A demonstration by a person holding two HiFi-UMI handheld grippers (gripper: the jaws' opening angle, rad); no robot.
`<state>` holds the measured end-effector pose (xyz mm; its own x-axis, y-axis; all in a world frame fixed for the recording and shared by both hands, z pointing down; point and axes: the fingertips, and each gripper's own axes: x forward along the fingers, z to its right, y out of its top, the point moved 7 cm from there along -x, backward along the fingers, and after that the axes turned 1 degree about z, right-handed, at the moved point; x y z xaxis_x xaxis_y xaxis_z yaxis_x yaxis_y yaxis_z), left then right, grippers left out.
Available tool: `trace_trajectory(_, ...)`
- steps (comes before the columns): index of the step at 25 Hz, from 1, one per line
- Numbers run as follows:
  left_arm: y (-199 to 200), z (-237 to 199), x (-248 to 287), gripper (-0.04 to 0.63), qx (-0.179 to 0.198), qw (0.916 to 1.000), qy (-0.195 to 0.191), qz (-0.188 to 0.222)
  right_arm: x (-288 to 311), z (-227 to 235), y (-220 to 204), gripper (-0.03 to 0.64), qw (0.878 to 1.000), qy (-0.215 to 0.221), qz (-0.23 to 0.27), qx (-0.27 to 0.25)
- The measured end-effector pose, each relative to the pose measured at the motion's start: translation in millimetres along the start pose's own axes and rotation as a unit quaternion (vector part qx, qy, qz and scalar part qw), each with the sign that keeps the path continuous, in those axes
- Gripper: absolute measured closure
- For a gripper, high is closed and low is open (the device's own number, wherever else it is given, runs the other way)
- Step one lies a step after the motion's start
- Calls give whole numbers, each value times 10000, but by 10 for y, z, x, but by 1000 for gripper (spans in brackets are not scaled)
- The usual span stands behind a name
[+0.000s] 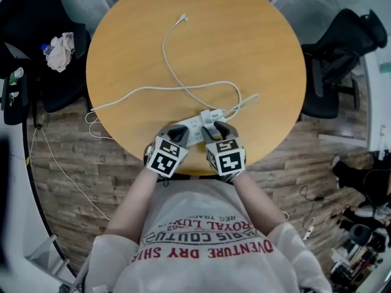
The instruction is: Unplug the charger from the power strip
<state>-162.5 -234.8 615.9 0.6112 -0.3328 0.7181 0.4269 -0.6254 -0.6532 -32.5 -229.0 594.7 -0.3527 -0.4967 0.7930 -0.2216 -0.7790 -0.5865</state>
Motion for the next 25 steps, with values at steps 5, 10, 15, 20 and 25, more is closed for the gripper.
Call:
trace_trajectory(5, -16, 18, 9, 561, 52, 9999, -110, 56, 122, -8, 75, 439, 9996, -132, -89, 219)
trace_trajectory(10, -8, 15, -4, 561, 87, 9997, -226, 101, 205, -14, 102, 445, 9984, -435, -265, 236)
trace_trajectory(15, -31, 19, 19, 561, 200, 9993, -270, 133, 226, -20, 86, 456, 9978, -630, -158, 121)
trace_trajectory(20, -30, -2, 17, 561, 61, 9997, -194, 139, 203, -31, 105, 460, 9978, -612, -265, 19)
trace_trajectory(25, -5, 8, 7, 561, 118, 9996, -210, 135, 155, -46, 69, 460, 9970, -731, -249, 48)
